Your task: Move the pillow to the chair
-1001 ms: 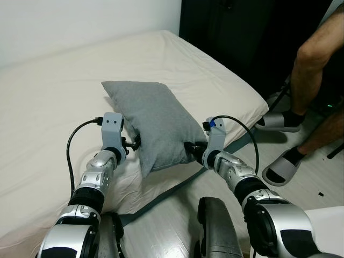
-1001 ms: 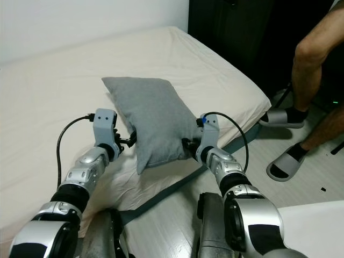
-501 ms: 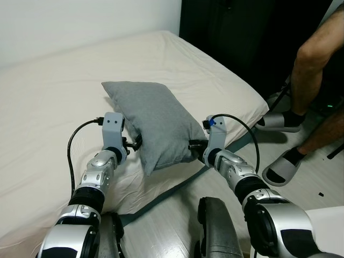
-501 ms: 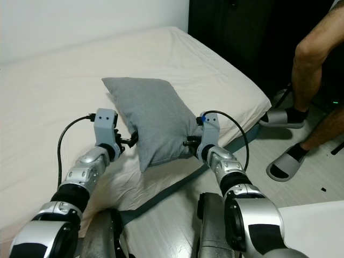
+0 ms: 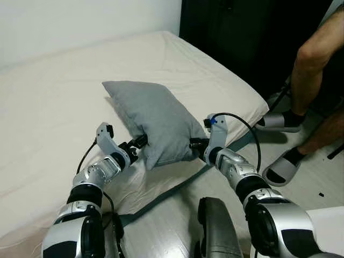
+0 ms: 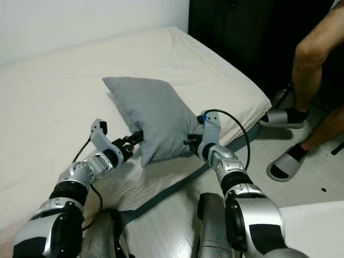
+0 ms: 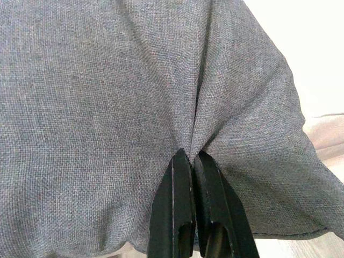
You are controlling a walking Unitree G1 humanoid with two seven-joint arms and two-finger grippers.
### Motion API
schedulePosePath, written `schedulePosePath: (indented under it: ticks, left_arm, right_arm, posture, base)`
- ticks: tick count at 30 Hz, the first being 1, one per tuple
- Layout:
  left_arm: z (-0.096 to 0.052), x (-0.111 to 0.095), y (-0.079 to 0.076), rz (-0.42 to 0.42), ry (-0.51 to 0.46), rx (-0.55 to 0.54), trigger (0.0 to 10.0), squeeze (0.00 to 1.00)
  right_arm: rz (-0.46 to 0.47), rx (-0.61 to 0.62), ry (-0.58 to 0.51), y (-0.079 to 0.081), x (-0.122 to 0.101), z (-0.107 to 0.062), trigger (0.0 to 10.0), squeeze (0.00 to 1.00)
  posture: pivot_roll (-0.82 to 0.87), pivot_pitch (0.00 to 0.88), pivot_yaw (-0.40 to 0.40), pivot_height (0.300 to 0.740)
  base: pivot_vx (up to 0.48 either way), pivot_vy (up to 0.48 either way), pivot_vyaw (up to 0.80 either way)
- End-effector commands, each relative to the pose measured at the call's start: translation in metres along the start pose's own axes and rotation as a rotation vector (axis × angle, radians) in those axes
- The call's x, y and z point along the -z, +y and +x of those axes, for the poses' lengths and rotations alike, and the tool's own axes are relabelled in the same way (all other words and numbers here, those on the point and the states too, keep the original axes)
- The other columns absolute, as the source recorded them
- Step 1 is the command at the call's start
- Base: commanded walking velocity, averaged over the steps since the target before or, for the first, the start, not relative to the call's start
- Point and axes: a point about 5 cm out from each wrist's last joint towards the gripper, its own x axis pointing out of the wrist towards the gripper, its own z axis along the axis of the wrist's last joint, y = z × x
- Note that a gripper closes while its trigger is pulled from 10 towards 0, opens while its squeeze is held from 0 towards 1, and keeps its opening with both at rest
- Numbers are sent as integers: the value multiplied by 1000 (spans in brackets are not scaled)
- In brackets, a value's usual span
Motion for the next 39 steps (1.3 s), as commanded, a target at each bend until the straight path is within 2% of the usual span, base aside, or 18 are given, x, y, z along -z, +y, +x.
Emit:
schedulePosePath:
  ticks: [1, 5, 6, 7, 8, 10, 11, 12, 14, 20, 22, 25, 26, 30, 32, 35, 36, 39]
  left_arm:
    - [5, 12, -4, -54, 47, 10, 10000, 1000]
    - [9, 23, -13, -179, 85, 64, 10000, 1000]
    - [11, 27, -20, -242, 100, 100, 10000, 1000]
    - [11, 27, -20, -242, 100, 100, 10000, 1000]
    - [13, 30, -28, -292, 117, 145, 10000, 867]
    - [13, 30, -28, -292, 117, 145, 10000, 867]
    - [16, 30, -41, -340, 126, 208, 10000, 275]
    - [18, 29, -54, -376, 129, 274, 10000, 0]
    - [20, 25, -69, -419, 123, 342, 10000, 0]
    - [23, 16, -75, -427, 92, 338, 10000, 0]
    - [23, 12, -73, -382, 72, 314, 10000, 0]
    - [21, 5, -76, -226, 54, 317, 10000, 0]
    - [21, 5, -76, -226, 54, 317, 10000, 0]
    - [23, 13, -79, 90, 56, 259, 10000, 0]
    - [23, 13, -79, 134, 47, 254, 10000, 0]
    - [24, 14, -81, 279, 20, 224, 10000, 0]
    - [24, 14, -81, 279, 20, 224, 10000, 0]
    - [27, 24, -80, 514, 66, 150, 10000, 0]
  right_arm:
    - [1, -61, 25, 14, 8, 4, 0, 0]
    - [3, -63, 23, 15, 7, 5, 0, 0]
    - [4, -64, 22, 16, 6, 5, 0, 0]
    - [4, -64, 22, 16, 6, 5, 0, 0]
    - [5, -65, 21, 16, 6, 5, 0, 0]
    - [5, -65, 21, 16, 6, 5, 0, 0]
    - [5, -66, 19, 17, 5, 6, 0, 0]
    - [5, -66, 18, 17, 5, 6, 0, 0]
    - [6, -65, 16, 17, 4, 6, 0, 0]
    - [6, -64, 16, 17, 4, 6, 0, 0]
    - [6, -63, 16, 17, 4, 6, 0, 0]
    - [8, -62, 15, 17, 4, 6, 0, 0]
    - [8, -62, 15, 17, 4, 6, 0, 0]
    - [8, -55, 15, 15, 4, 6, 0, 0]
    - [8, -53, 15, 15, 5, 6, 0, 0]
    - [7, -49, 16, 15, 5, 5, 0, 0]
    - [7, -49, 16, 15, 5, 5, 0, 0]
    - [3, -44, 18, 14, 5, 5, 0, 0]
  posture:
    - [3, 159, 2, 538]
    - [1, 164, 3, 538]
    - [0, 164, 4, 538]
    - [0, 164, 4, 538]
    - [-1, 165, 3, 538]
    - [-1, 165, 3, 538]
    - [0, 167, 4, 538]
    - [1, 167, 4, 538]
    - [0, 169, 5, 538]
    - [2, 170, 5, 538]
    - [0, 169, 7, 538]
    - [4, 169, 10, 538]
    - [4, 169, 10, 538]
    - [4, 170, 11, 538]
    - [2, 170, 13, 538]
    - [2, 170, 10, 538]
    - [2, 170, 10, 538]
    - [4, 171, 9, 538]
  base:
    - [0, 0, 0]
    - [0, 0, 0]
    - [0, 0, 0]
    - [0, 0, 0]
    - [0, 0, 0]
    - [0, 0, 0]
    - [0, 0, 0]
    - [0, 0, 0]
    - [0, 0, 0]
    - [0, 0, 0]
    - [0, 0, 0]
    - [0, 0, 0]
    - [0, 0, 0]
    - [0, 0, 0]
    - [0, 0, 0]
    - [0, 0, 0]
    - [0, 0, 0]
    - [0, 0, 0]
